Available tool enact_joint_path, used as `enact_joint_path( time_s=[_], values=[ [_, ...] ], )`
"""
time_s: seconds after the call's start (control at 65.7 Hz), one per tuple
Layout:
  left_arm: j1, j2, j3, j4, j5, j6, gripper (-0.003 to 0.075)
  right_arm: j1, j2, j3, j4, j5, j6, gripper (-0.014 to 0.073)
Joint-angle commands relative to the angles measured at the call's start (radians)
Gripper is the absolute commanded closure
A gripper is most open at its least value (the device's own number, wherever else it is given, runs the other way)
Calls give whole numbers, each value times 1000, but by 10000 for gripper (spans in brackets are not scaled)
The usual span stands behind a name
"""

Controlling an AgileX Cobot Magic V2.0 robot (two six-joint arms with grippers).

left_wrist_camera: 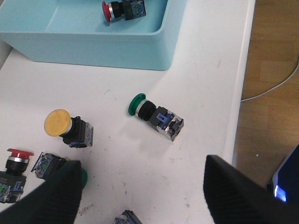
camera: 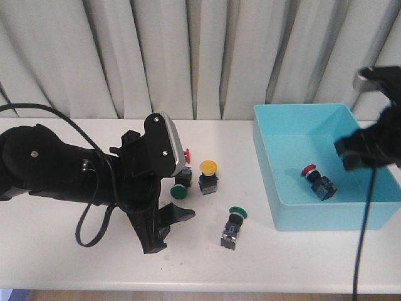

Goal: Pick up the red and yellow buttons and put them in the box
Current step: 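Reach the left gripper down and grasp the yellow-capped button switch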

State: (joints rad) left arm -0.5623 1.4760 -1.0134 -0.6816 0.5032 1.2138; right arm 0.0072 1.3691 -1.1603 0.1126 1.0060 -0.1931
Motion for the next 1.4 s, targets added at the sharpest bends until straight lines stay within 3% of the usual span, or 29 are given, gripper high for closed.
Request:
enact_joint_path(
  time_s=[0.0,0.213,0.411,0.898,0.943,0.959,1.035,1.187,1.385],
  values=[
    [-5,-35,-23,-29,-33,-3,200,-3,-151,128,0,-109,-1,233],
    [-5,-35,-23,-29,-33,-3,200,-3,-419,406,1,-186,-1,235],
    [-5,-35,-23,-30,-20,-5,200,-3,-591,560,1,-203,1,235],
    [-5,-35,-23,-31,-1,-32,200,-3,-695,612,1,-211,1,235],
    [-5,-35,-23,-30,-17,-84,200,-3,-695,612,1,-207,1,235],
    [-5,-33,-26,-12,-79,-225,200,-3,-695,612,1,-198,1,235],
    [-5,-27,-34,51,-125,-348,200,-3,-695,612,1,-195,1,235],
    [15,54,-129,284,-64,-635,200,-3,-695,612,1,-195,1,235],
    [19,221,-291,536,10,-769,200,-3,-695,612,1,-195,1,235]
  ],
)
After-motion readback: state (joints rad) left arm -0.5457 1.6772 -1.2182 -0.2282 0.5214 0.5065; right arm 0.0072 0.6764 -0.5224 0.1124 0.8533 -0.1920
